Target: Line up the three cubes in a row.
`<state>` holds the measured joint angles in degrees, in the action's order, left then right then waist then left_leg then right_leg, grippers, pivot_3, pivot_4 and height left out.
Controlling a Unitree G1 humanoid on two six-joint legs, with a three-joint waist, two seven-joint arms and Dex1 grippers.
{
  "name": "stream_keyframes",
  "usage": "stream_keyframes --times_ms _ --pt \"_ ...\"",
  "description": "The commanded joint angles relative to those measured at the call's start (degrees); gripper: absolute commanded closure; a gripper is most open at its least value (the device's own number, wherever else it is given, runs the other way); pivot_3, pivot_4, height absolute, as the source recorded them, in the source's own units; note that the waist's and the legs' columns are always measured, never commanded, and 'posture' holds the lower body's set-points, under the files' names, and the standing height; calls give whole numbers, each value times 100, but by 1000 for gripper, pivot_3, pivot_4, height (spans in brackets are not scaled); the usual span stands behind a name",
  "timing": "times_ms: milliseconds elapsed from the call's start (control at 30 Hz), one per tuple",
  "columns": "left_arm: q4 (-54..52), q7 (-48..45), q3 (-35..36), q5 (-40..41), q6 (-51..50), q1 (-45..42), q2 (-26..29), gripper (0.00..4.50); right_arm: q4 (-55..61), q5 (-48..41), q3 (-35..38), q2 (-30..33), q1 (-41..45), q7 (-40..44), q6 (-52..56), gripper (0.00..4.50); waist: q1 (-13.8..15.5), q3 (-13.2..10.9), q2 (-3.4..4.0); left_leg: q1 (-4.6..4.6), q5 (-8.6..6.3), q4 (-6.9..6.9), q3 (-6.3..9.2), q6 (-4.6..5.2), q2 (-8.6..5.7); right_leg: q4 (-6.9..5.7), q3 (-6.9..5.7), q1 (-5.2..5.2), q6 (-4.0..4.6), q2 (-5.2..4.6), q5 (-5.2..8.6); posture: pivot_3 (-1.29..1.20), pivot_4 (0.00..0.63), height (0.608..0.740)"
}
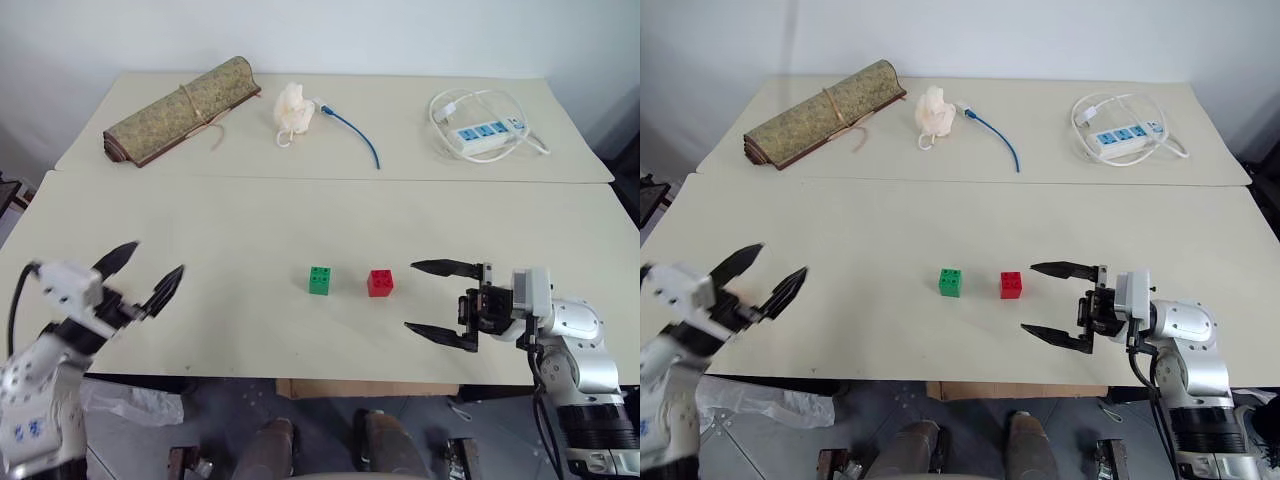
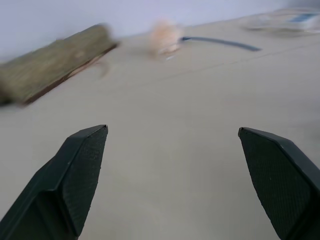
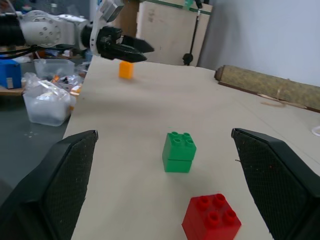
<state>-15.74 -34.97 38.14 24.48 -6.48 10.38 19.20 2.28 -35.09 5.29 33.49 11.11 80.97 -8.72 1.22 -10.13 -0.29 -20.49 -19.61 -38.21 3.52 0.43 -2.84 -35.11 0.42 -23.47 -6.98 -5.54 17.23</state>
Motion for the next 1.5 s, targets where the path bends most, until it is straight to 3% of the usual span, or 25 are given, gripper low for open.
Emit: stream_keyframes --times_ms 33,267,467,733,867,1033,1233,1333,1500 --pt "-319 841 739 261 444 597 -647 63 382 -144 -80 -54 148 40 55 0 8 0 -1 0 -1 0 0 -1 0 3 0 0 0 1 0 0 150 740" --pt "536 1408 1222 504 994 1534 -1541 63 586 -85 -187 -111 304 -148 178 0 20 2 -5 7 -6 0 -2 2 1 9 -1 10 0 1 0 0 150 740" --pt "622 1379 896 627 1150 1496 -1450 63 452 -1 -167 -86 396 -182 130 0 35 0 -22 7 -15 0 1 3 2 15 -4 14 1 0 1 0 150 740" --pt "1317 707 652 625 463 846 485 63 470 39 -273 -175 496 -284 254 0 -46 1 -19 8 -17 5 5 -7 9 7 -6 7 11 9 5 0 150 740" --pt "2036 216 334 258 532 559 1261 63 440 62 -263 -226 526 -324 240 0 -130 1 -18 8 -20 15 3 -4 9 9 -6 4 13 8 6 0 150 740" --pt "3012 -418 -113 99 541 -25 1884 63 448 107 -239 -270 491 -390 204 0 -130 1 -17 8 -20 15 3 -5 9 8 -9 3 14 8 7 0 150 740" --pt "3585 -817 -394 -10 681 -524 2167 63 498 128 -166 -230 393 -423 167 0 -131 1 -17 7 -21 15 3 -5 9 5 -9 0 14 7 7 0 150 740" --pt "3598 -989 -496 -31 719 -499 2175 582 488 153 -104 -204 326 -445 111 0 -153 1 -17 7 -22 16 3 -5 9 1 -8 -1 13 8 7 0 150 740" --pt "3253 -1223 -499 123 715 -349 2123 2099 490 161 -73 -201 242 -479 39 0 -143 1 -17 7 -22 17 2 -5 10 4 -8 -1 14 8 7 0 150 740"
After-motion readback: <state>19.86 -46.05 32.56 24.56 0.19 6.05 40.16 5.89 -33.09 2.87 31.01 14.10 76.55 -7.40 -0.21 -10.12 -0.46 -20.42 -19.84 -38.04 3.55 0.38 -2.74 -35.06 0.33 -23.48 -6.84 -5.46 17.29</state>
